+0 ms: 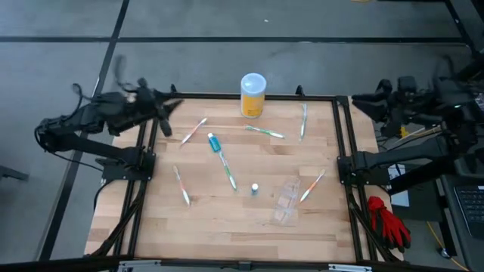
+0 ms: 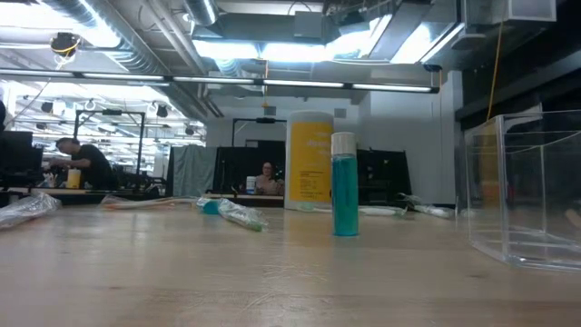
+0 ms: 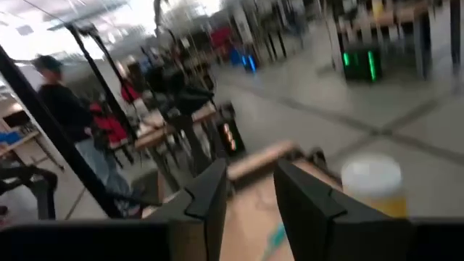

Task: Pick & Place toothbrushing station
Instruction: Put the bottom blue mouthwash bottle into the transparent organizer

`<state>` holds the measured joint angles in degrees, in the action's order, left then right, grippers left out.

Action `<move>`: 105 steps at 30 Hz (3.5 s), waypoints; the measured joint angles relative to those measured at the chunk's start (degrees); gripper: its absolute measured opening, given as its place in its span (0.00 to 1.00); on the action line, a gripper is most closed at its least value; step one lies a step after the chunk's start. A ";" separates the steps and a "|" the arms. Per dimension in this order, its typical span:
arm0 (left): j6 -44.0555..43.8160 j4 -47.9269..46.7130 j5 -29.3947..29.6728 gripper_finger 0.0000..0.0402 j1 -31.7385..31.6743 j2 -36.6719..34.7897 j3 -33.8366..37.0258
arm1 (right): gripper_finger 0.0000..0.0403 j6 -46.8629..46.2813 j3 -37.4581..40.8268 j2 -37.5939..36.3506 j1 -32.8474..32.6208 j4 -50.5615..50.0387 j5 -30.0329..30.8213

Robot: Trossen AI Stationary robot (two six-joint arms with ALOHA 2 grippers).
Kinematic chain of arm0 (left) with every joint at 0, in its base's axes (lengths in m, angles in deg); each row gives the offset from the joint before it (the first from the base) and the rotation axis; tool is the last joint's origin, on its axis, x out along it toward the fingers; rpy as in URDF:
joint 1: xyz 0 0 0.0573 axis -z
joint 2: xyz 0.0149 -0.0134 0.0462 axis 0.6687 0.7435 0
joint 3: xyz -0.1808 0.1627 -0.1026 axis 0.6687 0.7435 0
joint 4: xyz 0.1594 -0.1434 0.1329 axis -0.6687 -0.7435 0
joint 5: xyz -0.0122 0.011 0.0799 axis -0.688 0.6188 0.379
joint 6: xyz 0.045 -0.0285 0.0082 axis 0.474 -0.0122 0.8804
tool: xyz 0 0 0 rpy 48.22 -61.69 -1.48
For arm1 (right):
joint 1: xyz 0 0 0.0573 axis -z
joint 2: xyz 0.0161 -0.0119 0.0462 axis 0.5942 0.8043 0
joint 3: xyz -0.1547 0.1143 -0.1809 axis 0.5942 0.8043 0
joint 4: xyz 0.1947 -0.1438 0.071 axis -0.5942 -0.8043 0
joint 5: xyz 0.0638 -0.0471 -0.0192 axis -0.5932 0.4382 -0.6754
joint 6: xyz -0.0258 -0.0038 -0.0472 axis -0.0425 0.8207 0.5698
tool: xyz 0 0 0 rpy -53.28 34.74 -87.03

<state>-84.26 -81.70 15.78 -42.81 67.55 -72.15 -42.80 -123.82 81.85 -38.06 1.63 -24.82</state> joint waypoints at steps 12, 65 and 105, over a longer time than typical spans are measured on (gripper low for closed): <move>-22.46 -8.09 -36.16 0.23 0.76 14.07 -2.32 | 0.29 -4.05 0.02 6.52 0.00 -4.24 -14.08; -19.64 -35.56 -25.79 0.23 7.06 25.42 -2.05 | 0.30 18.23 0.07 41.68 -7.03 -1.02 -27.69; -29.32 -34.74 -12.13 0.23 28.54 1.04 7.89 | 0.29 29.18 -45.18 86.53 -10.56 -35.33 -24.06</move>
<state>-113.57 -116.44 3.65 -14.27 68.59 -64.26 -13.62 -169.00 168.39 -48.62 -33.70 -48.88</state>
